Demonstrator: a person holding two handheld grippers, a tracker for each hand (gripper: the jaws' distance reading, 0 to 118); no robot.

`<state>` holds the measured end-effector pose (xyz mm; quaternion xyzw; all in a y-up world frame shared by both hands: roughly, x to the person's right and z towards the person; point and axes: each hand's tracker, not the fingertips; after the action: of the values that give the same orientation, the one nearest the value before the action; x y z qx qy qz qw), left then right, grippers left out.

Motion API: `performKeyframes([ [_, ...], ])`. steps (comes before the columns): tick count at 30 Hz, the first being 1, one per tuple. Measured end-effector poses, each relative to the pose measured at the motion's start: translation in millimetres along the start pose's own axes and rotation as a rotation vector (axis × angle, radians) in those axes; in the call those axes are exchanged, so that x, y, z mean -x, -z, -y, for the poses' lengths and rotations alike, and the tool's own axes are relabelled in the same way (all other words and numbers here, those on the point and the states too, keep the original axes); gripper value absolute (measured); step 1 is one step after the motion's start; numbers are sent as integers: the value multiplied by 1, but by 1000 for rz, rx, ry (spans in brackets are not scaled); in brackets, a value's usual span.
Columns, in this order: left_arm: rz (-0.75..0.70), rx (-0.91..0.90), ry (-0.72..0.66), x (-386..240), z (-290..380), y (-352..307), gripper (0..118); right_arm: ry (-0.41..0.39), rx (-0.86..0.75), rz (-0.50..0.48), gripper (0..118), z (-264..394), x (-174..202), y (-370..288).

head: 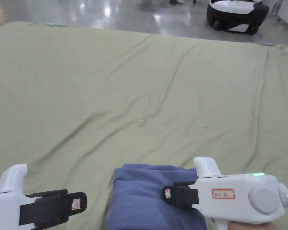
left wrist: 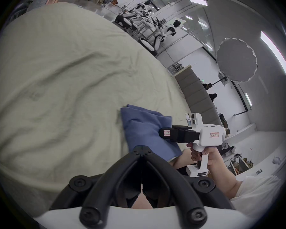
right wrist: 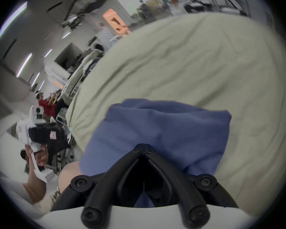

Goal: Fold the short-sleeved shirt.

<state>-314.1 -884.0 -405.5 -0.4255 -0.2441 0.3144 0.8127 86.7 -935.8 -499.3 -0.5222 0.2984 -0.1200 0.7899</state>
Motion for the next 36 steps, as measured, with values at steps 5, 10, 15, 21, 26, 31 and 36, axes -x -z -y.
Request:
performKeyframes([
  [5,-55,57,1,9,-8,34,1,20,31,66,0,-6,-8,-1],
  [10,-22,194,-5,11,-31,79,76,-4,85,139,0,-12,-4,-9],
  [15,126,311,-146,20,-55,126,105,-39,94,191,0,-9,5,-14],
  [21,210,288,-205,25,-55,152,42,-24,78,201,0,-6,6,-14],
  [26,157,306,-134,20,-43,154,24,-31,78,217,0,-6,10,-21],
  [31,164,267,-40,22,-55,108,23,-63,36,224,0,-13,22,-42],
  [36,-6,233,1,55,-82,24,23,-136,-7,206,0,-18,44,-62],
])
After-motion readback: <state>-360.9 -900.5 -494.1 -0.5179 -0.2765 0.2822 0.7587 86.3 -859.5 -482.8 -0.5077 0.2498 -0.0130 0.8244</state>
